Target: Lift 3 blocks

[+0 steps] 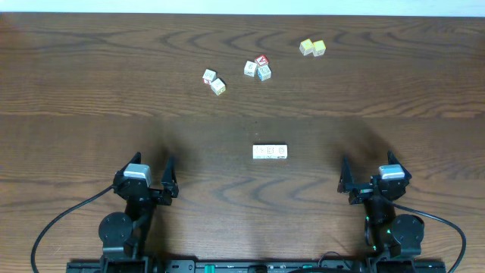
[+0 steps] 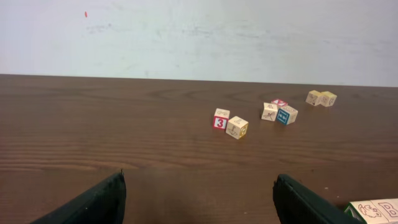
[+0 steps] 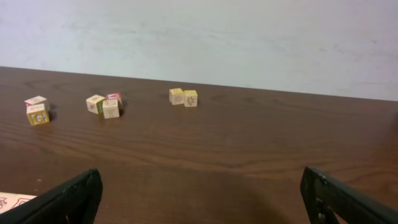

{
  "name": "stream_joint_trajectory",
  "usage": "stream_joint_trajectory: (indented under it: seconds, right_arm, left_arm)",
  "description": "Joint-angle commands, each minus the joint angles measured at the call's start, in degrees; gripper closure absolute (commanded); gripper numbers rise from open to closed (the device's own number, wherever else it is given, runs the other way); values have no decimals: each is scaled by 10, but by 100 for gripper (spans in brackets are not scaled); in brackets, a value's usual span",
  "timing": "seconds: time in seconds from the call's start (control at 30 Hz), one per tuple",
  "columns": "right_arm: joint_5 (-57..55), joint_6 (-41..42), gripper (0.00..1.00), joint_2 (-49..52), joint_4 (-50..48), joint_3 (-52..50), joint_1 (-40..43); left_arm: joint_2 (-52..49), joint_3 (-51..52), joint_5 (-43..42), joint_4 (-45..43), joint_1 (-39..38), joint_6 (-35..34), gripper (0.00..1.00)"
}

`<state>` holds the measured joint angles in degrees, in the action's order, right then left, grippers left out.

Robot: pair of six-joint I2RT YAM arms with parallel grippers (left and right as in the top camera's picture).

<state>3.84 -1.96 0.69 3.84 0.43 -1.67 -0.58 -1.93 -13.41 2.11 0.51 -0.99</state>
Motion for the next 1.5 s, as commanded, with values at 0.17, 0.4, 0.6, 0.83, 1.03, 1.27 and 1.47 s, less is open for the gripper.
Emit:
stream_joint_trajectory:
  seconds: [0.17, 0.4, 0.6, 0.83, 1.03, 1.27, 1.47]
  right_arm:
    - [-3, -4, 1, -4, 2, -1, 5]
    - [-3, -4, 1, -4, 2, -1, 5]
    - [-3, -4, 1, -4, 2, -1, 5]
    - [-3, -4, 1, -4, 2, -1, 5]
    - [-3, -4, 1, -4, 2, -1, 5]
    - [-3, -4, 1, -4, 2, -1, 5]
    - [-3, -4, 1, -4, 2, -1, 5]
  left_arm:
    - [3, 17, -3, 8, -3, 12, 24]
    - [3, 17, -3, 8, -3, 12, 24]
    - [5, 17, -1, 8, -3, 12, 24]
    - [5, 17, 40, 13, -4, 60, 24]
    - [5, 17, 43, 14, -4, 66, 24]
    - [5, 17, 57, 16, -4, 63, 24]
    - [5, 17, 51, 13, -4, 63, 24]
